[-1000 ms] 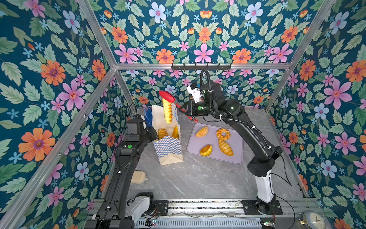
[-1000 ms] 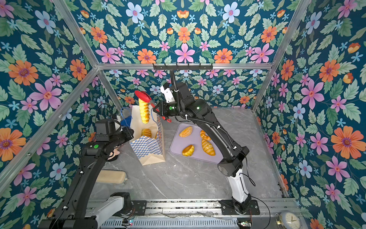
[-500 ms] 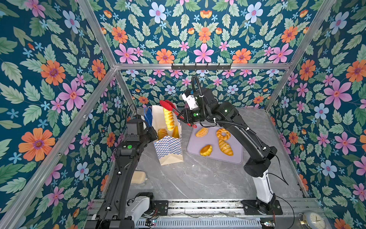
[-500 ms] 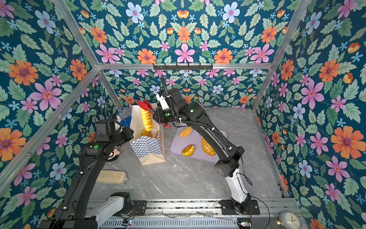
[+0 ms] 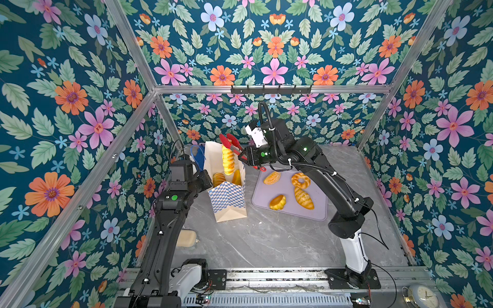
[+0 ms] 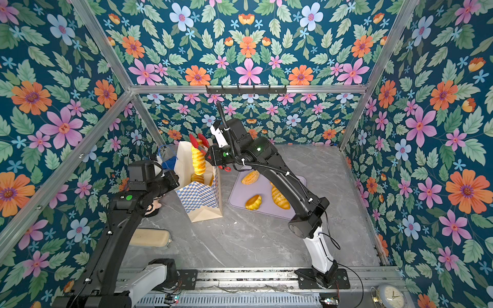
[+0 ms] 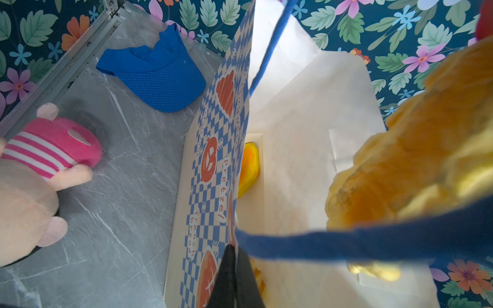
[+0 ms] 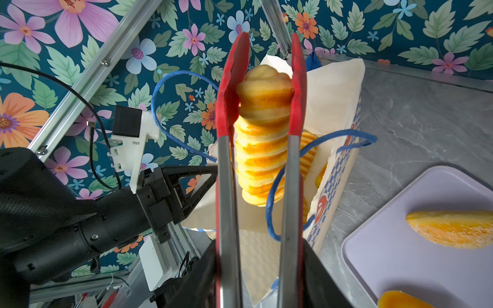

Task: Place the fake bread into the paper bag
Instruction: 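Lower the ridged bread into the bag and open the tongs, then withdraw the open tongs from the bag toward the tray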

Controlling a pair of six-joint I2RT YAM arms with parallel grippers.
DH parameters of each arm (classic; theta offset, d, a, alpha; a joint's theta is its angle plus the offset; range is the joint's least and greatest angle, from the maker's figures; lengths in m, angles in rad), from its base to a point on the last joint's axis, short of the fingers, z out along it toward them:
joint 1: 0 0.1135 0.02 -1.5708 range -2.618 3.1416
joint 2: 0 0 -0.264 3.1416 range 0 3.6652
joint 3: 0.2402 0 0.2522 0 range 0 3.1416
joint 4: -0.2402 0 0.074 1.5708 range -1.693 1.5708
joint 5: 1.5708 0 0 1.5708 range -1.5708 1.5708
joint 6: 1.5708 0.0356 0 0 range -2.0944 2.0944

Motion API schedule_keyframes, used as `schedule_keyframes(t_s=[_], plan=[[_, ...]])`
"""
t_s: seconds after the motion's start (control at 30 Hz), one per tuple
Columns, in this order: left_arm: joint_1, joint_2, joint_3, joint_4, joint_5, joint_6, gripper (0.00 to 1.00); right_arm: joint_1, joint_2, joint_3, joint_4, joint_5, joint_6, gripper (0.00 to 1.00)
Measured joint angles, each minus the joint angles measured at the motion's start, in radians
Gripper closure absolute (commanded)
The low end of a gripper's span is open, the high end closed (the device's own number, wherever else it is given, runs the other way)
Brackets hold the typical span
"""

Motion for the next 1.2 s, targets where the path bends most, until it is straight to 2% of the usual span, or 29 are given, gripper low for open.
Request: schedule_keyframes(t_s=[0.5,0.83,1.0,1.2], plan=[[0.0,0.001,0.0,-0.006,-0.011,0.0,1.0,0.002,-0.01,0.032,0.006,-0.015,0.001,0.52],[0.0,0.007,0.005,-0.006,-0.011,0.0,1.0,0.003,-0.077,0.031,0.023,-0.029,0.001,0.53],[0.0,0.008,0.007,-0.006,-0.011,0.0,1.0,0.003,-0.149,-0.031,0.023,0.009,-0.003,0.54],[0.0,0.01,0.008,-0.006,-0.011,0.0,1.0,0.0,-0.294,-0.222,0.029,0.106,-0.027,0.54]])
